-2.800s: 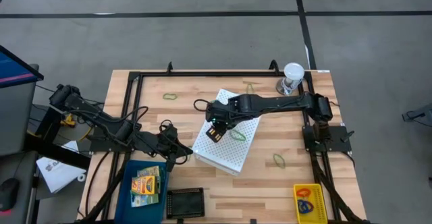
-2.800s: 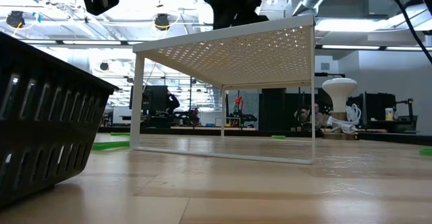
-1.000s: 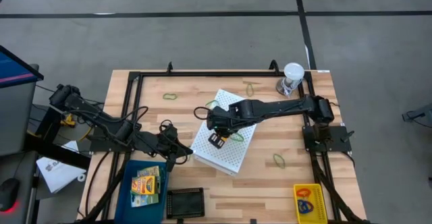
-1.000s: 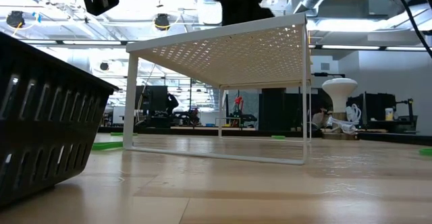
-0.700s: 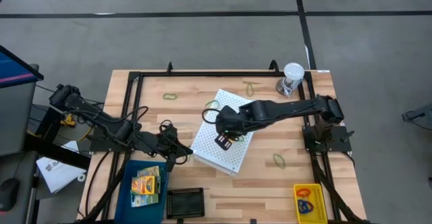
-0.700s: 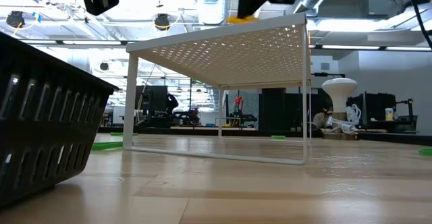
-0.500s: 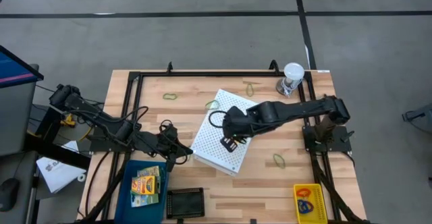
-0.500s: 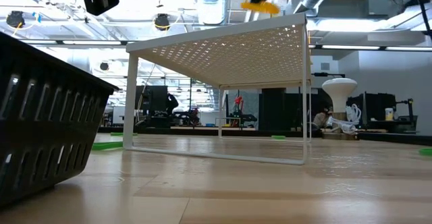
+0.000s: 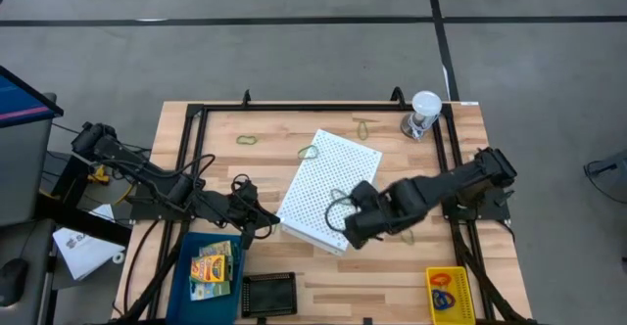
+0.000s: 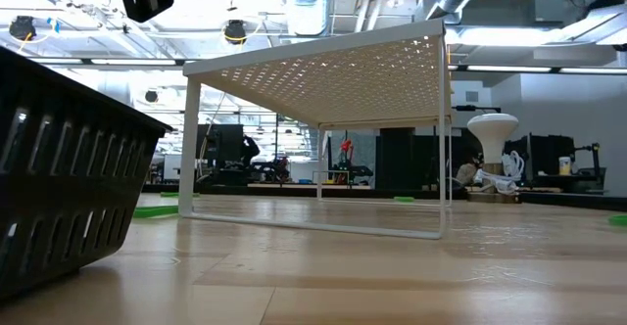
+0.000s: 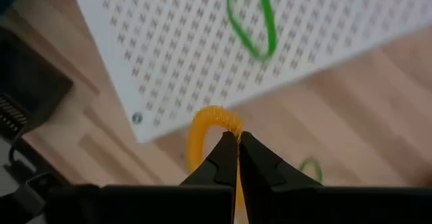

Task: Pick & Place Office Desk Supplies
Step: Put the orange spring keychain into the yellow bin

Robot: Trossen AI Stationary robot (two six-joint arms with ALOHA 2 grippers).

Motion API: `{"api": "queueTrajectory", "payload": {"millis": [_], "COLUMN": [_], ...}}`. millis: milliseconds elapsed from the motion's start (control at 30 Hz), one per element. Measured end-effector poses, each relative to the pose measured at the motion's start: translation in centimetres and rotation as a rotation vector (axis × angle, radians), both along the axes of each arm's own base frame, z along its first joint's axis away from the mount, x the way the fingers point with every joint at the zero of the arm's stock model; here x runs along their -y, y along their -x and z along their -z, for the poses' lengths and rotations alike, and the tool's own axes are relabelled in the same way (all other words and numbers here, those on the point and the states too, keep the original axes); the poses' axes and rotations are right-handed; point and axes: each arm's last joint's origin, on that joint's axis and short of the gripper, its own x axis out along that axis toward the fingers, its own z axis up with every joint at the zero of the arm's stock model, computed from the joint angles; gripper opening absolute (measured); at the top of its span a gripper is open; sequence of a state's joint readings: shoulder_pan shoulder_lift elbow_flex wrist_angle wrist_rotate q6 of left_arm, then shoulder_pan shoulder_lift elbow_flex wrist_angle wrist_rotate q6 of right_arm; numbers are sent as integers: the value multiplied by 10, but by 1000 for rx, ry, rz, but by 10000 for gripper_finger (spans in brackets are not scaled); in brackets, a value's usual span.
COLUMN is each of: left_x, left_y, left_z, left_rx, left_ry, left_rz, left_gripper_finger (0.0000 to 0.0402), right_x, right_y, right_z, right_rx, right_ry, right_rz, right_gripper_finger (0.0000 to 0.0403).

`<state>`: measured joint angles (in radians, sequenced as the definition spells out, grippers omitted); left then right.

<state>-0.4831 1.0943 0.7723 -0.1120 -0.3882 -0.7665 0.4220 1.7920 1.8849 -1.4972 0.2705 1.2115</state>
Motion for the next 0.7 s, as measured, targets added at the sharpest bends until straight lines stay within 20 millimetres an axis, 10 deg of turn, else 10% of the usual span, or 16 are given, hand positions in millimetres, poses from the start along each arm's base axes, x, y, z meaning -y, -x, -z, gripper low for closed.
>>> {"api": "queueTrajectory", "payload": {"millis": [700], "left_x": [1], "left_y": [0], "left_z": [0], "left_rx": [-3], "left_ry": [8], "left_rz": [18], "left_gripper_finger": [0], "right_x": [-100], "right_y": [83], "right_z": [40], "right_rx": [-256], "right_ry": [-132], "right_rz": [179], "right_gripper_finger": [0]}}
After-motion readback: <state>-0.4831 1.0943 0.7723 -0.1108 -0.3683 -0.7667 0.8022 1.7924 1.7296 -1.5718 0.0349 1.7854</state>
